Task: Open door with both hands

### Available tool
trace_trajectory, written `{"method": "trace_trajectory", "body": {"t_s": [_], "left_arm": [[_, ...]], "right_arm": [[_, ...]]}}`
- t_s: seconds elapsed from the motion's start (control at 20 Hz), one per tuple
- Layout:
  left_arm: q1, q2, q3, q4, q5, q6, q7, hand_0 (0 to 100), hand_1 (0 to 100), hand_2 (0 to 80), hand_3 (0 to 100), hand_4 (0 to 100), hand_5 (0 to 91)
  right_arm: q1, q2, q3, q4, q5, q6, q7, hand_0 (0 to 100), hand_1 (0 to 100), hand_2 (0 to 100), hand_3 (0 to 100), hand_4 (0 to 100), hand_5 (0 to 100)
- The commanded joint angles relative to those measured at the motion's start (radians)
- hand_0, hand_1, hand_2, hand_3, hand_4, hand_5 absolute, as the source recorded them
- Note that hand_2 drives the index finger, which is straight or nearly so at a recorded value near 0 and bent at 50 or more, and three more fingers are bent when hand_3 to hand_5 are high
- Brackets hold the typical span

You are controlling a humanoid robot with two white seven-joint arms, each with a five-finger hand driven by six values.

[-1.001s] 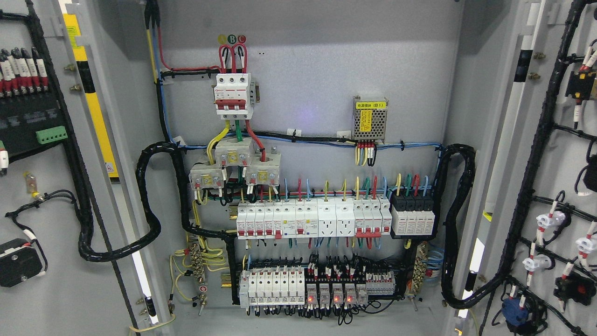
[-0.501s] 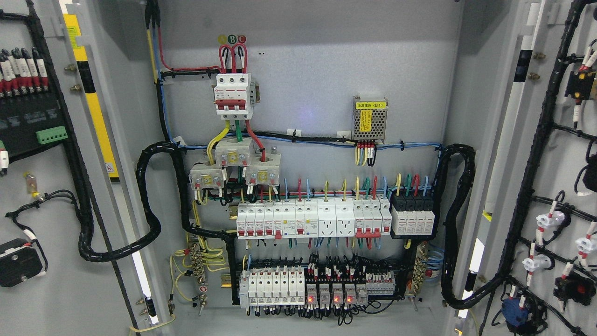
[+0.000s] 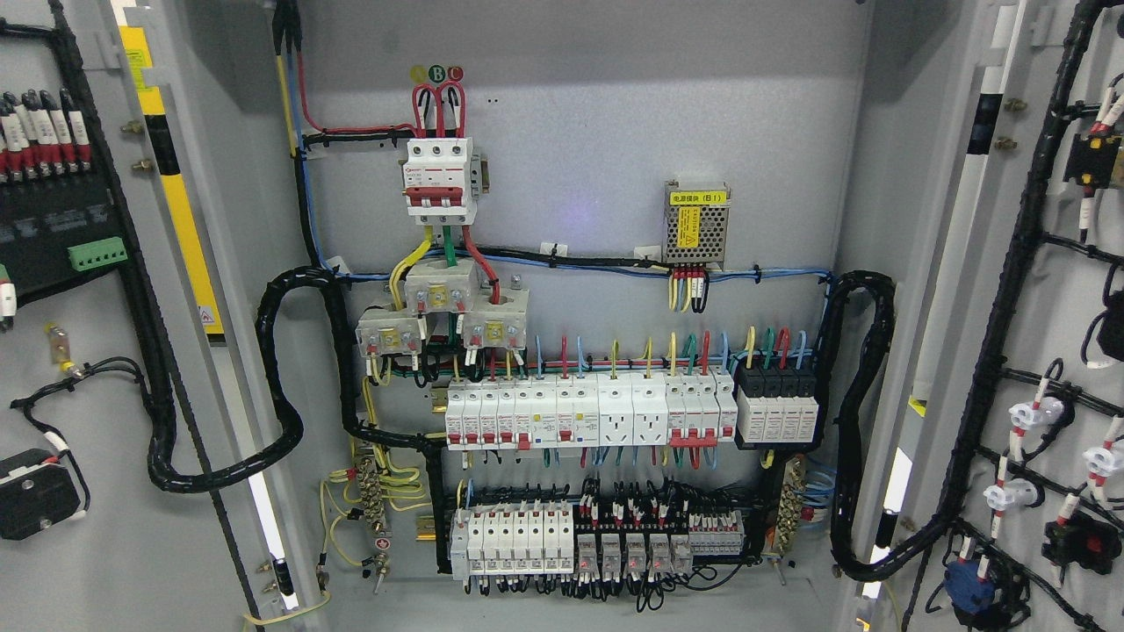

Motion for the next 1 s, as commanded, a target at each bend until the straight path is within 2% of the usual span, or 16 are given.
{"method": "trace_trajectory", "body": {"t_s": [0.0,0.15,0.25,0.5,0.95], "left_arm": [[-0.03,0.018,-0.143,0.264,-0.011,0.028,0.022,23,3,0.0,0,0,0.0],[-0.039,0.015,-0.144,0.264,-0.011,0.029,0.037,24,5,0.0,0,0,0.0],[-0.041,0.017,-0.144,0.264,-0.011,0.028,0.036,24,6,0.0,0,0,0.0],[-0.049,0.02,-0.138,0.26,0.003,0.02,0.027,25,5,0.0,0,0,0.0],[-0.076,0.02,-0.134,0.257,0.006,0.018,0.025,26,3,0.0,0,0,0.0]], "right_arm": [[-0.058,0.038,0.02,0.333,0.089,0.097,-0.034,22,7,0,0,0,0],[-0.082,0.038,0.003,0.337,0.083,0.156,-0.026,21,7,0,0,0,0],[-0.093,0.059,-0.023,0.337,0.083,0.195,-0.028,21,7,0,0,0,0],[-0.095,0.067,-0.037,0.342,0.086,0.224,-0.034,21,7,0,0,0,0],[-0.095,0.067,-0.051,0.343,0.085,0.229,-0.034,22,7,0,0,0,0]]}}
